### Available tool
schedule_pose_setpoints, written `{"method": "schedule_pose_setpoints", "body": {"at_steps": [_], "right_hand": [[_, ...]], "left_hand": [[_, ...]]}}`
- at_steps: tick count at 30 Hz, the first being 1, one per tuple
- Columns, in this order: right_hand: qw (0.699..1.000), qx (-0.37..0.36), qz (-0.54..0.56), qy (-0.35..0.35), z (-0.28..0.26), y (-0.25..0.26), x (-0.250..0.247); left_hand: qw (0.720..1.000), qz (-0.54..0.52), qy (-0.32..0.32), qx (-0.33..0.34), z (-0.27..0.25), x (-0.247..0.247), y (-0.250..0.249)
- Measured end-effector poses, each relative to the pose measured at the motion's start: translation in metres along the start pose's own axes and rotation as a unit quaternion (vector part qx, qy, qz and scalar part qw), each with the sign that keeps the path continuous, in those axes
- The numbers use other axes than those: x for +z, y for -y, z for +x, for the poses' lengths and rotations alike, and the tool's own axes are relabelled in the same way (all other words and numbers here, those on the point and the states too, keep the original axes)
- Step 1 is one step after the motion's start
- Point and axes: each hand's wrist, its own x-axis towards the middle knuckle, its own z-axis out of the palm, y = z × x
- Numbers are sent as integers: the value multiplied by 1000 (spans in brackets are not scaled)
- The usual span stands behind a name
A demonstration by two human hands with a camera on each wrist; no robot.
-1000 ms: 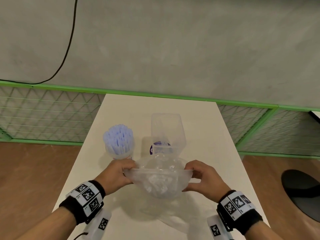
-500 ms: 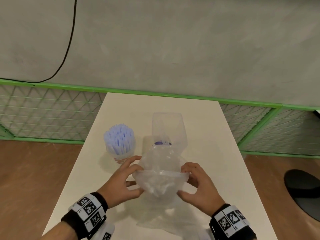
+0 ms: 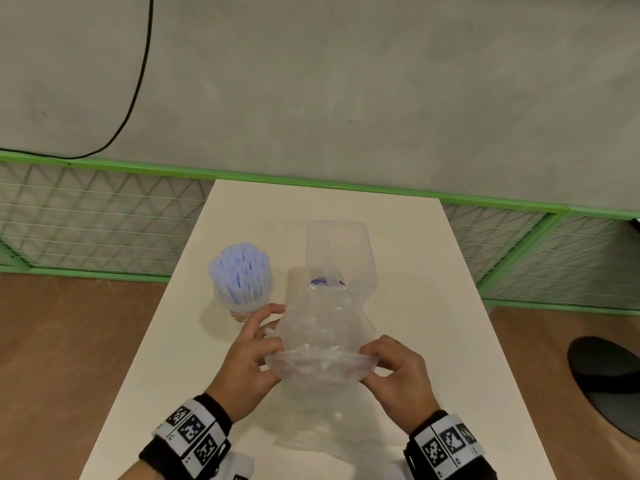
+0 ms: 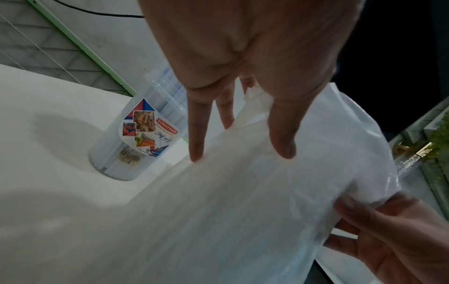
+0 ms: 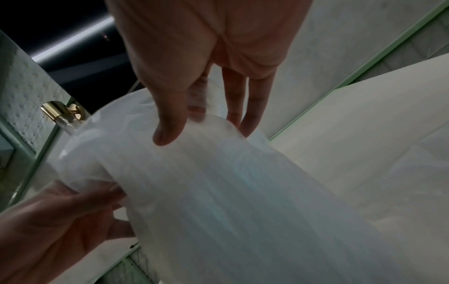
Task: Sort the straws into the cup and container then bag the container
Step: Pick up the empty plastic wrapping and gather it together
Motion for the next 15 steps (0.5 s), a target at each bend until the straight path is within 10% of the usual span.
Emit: {"method": "schedule_pose_setpoints", "body": {"at_steps": [8, 15], "right_hand": [[1000, -19, 14, -9, -12, -4, 14], [994, -10, -52, 93, -18, 8, 3]], "left_hand": [[990, 111, -14, 87, -9, 8, 16], [992, 96, 75, 12, -28, 4, 10]]}}
